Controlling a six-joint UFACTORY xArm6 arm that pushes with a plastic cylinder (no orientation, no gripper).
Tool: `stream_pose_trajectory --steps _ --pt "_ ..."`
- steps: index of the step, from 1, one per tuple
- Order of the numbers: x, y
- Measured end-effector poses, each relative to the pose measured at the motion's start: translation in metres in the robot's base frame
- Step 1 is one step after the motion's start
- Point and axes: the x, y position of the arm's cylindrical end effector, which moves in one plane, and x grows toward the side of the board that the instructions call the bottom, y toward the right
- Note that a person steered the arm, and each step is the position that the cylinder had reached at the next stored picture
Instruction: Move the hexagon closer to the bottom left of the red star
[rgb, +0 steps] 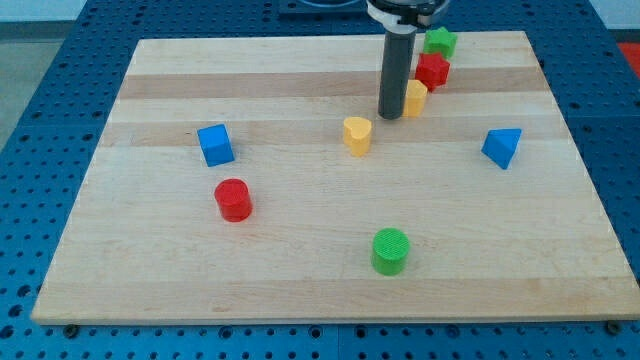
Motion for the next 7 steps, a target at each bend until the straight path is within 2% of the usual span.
stream_pose_trajectory --steps 3,7 --pt "-0.010 -0.014" --pt "-0.010 0.038"
